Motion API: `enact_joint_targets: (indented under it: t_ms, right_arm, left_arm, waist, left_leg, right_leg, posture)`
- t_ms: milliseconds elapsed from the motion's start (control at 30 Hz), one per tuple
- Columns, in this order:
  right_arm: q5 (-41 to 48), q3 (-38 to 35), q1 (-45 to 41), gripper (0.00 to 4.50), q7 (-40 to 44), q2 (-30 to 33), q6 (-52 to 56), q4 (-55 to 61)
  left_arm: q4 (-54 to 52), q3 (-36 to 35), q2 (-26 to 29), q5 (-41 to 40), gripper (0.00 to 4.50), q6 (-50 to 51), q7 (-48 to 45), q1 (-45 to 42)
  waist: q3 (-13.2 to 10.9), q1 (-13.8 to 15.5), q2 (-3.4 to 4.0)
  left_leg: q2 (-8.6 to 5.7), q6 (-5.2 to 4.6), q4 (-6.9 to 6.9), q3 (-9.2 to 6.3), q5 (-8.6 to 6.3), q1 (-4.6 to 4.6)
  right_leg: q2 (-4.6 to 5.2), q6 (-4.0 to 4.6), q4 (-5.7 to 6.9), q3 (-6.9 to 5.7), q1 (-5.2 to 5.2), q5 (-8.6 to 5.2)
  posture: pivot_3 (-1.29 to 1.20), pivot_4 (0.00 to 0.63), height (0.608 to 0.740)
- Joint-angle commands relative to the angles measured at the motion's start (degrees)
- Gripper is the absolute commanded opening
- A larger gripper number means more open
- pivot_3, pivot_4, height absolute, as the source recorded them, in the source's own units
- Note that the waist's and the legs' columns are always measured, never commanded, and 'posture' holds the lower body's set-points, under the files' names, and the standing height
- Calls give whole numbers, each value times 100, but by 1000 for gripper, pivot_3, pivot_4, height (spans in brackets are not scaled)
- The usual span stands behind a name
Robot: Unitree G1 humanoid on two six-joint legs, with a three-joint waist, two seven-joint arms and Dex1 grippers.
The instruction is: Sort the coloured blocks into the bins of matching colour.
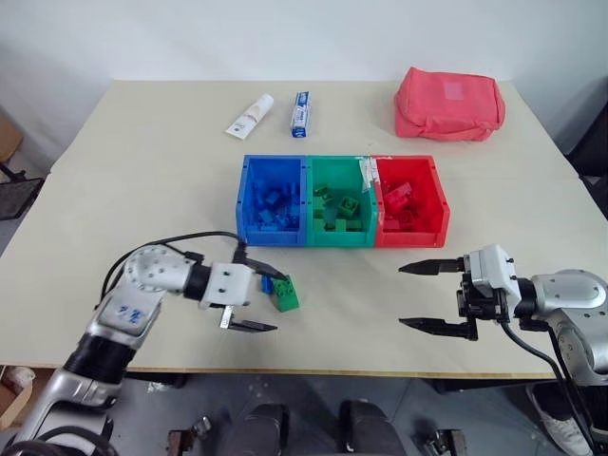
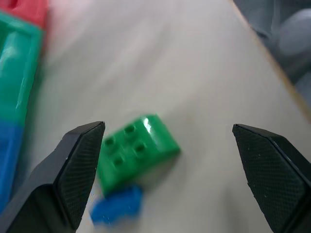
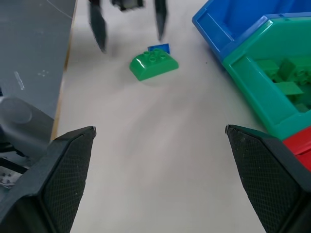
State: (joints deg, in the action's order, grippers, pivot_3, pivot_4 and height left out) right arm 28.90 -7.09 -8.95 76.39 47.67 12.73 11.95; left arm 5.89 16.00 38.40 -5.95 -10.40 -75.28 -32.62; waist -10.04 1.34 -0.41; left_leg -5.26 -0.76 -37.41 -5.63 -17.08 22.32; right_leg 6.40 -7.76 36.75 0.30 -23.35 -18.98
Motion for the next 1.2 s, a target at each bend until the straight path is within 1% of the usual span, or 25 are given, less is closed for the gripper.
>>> enact_joint_targets:
  t_ms: [33, 167, 300, 400, 533, 633, 800, 1067, 1200]
  right_arm:
    - [187, -169, 106, 4472, -33, 156, 140, 308]
    - [217, -218, 262, 4472, -68, 231, 226, 408]
    - [283, -349, 461, 4472, -96, 334, 355, 515]
    - [319, -430, 578, 4472, -121, 391, 375, 575]
    - [315, -454, 651, 4500, -190, 379, 355, 617]
    - [292, -424, 658, 4500, -240, 345, 306, 609]
    - [276, -400, 624, 4500, -276, 343, 277, 563]
    - [273, -443, 624, 4500, -432, 269, 207, 487]
    - [593, -782, 636, 4500, -885, 9, 376, 568]
  left_arm:
    - [659, 176, -114, 135, 4500, -456, -365, -587]
    - [1471, 425, -357, 258, 4500, -969, -727, -1108]
    - [2029, 694, -469, 420, 4500, -1341, -1111, -1351]
    - [2387, 758, -589, 534, 4500, -1546, -1124, -1468]
    - [2917, 836, -788, 734, 3712, -1614, -1010, -1645]
    - [3289, 812, -941, 809, 2905, -1653, -912, -1725]
    - [3352, 763, -1033, 821, 1528, -1732, -862, -1787]
    - [3047, 356, -1326, 341, 1500, -1378, -638, -1661]
    - [2469, -223, -1612, -460, 1500, -258, -435, -1687]
  waist:
    - [0, -1, -1]
    - [-1, 3, -1]
    - [-2, 0, -4]
    - [-3, 9, -6]
    - [-4, 12, -7]
    - [-4, 12, -7]
    - [-3, -5, -7]
    - [-4, 24, -8]
    - [-9, 22, -16]
  left_leg:
    - [0, 0, 0, 0, 0, 0]
    - [-2, -1, -4, 1, 0, 1]
    - [-2, -2, -7, 1, 0, 3]
    - [-1, -2, -13, -1, 0, 4]
    - [-4, -5, -28, -1, -1, 5]
    - [-5, -8, -37, -1, -3, 6]
    - [1, -8, -39, -1, -3, 4]
    - [-6, -10, -50, -5, -4, 8]
    - [-5, -11, -59, -10, -5, 27]
  right_leg:
    - [-1, 0, 0, -1, 0, 0]
    - [-5, -1, 2, -2, 0, 0]
    - [-8, -1, 6, -3, -2, 0]
    - [-9, -1, 9, -4, -1, 0]
    - [-11, -4, 13, -4, 4, 1]
    - [-16, -6, 16, -4, 7, 2]
    - [-16, -6, 20, -1, 6, 3]
    - [-16, -7, 23, -3, 6, 3]
    - [-14, -9, 25, -4, -4, 4]
  posture:
    - [0, 150, 740]
    - [0, 150, 740]
    - [0, 150, 740]
    - [0, 150, 740]
    - [0, 150, 740]
    - [0, 150, 740]
    - [0, 150, 740]
    - [0, 150, 740]
    - [0, 150, 740]
